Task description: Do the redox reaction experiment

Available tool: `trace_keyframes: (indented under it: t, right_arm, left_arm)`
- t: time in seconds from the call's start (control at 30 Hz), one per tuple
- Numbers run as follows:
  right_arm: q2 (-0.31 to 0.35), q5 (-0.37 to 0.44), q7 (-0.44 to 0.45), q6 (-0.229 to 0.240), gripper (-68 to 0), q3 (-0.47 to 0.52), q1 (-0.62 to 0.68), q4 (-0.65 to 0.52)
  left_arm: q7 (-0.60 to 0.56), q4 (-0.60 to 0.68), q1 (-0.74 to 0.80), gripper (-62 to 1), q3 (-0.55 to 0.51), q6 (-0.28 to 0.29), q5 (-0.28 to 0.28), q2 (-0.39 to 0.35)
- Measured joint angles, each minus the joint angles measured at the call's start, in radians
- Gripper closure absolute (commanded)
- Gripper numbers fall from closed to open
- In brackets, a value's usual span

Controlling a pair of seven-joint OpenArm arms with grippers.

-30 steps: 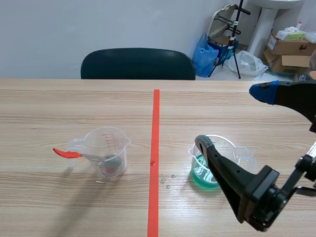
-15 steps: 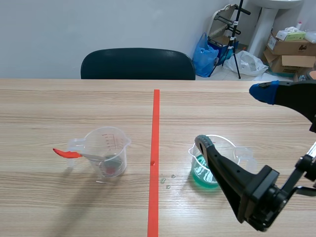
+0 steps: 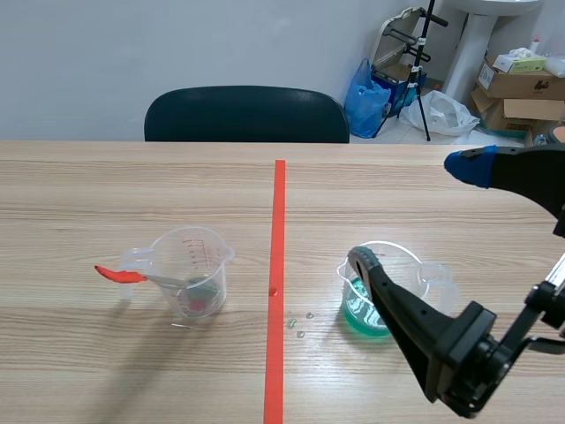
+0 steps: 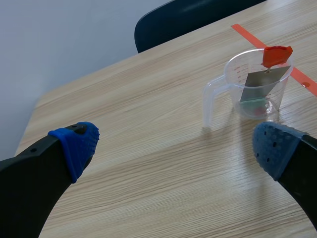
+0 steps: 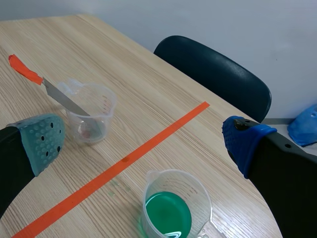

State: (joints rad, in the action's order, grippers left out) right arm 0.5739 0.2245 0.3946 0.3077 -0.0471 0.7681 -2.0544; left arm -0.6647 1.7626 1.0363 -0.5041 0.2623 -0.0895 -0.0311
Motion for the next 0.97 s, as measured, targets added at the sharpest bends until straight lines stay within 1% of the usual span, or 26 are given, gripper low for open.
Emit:
trace_keyframes:
  t: [0.13, 0.97]
  right_arm:
    - [0.000, -0.026, 0.000, 0.000, -67.9, 0.000, 0.000, 0.000]
    - [0.000, -0.026, 0.000, 0.000, -67.9, 0.000, 0.000, 0.000]
  left_arm:
    - [0.000, 0.000, 0.000, -62.3, 0.000, 0.000, 0.000, 0.000]
    - [0.000, 0.000, 0.000, -62.3, 0.000, 0.000, 0.000, 0.000]
